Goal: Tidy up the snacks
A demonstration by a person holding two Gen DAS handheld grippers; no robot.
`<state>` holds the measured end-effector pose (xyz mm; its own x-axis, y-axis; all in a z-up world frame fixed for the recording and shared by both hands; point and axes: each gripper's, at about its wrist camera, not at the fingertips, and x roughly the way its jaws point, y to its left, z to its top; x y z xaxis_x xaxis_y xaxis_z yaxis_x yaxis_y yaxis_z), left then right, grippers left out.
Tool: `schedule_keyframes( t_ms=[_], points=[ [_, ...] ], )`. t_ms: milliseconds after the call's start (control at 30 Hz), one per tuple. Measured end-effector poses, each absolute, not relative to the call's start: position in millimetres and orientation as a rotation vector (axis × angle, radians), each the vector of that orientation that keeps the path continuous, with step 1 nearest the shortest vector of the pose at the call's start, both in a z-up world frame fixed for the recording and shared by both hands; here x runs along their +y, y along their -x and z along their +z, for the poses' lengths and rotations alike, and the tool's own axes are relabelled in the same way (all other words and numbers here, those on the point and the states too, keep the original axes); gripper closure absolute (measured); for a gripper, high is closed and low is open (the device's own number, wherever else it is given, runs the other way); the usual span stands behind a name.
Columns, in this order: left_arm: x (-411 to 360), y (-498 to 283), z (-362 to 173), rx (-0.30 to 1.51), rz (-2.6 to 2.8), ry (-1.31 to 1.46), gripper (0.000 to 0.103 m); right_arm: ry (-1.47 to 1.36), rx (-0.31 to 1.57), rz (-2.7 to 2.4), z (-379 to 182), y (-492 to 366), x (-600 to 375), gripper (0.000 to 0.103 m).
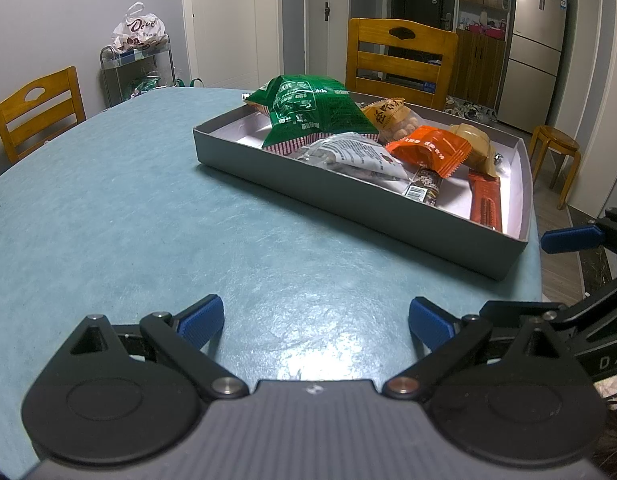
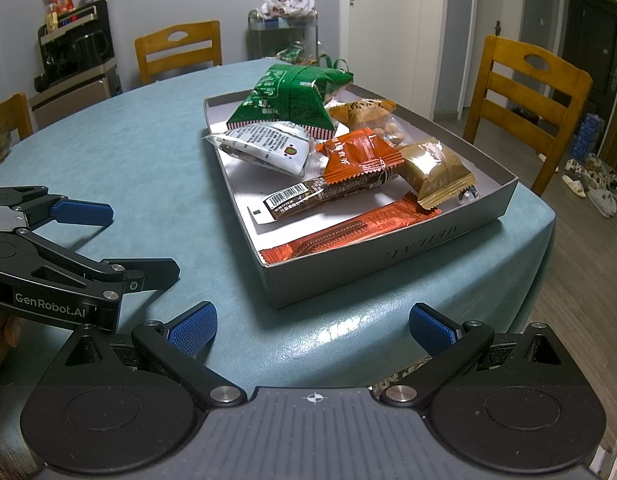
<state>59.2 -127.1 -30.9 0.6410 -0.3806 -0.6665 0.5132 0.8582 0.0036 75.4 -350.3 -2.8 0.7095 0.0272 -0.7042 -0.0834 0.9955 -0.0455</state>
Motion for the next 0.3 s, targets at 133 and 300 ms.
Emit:
schedule_keyframes(
  t_ms=[133,300],
  points=[
    [-126.1,-60.4,-31.8,0.714,-0.515,-0.195,0.003,0.075,0.781,0.061,-2.8,-75.4,-350.4,0.000],
    [-128.2,-58.9,-31.6,0.710,-0.536,-0.204,0.003,0.074,0.779,0.060,-2.7,-74.7,-351.0,0.000]
  ],
)
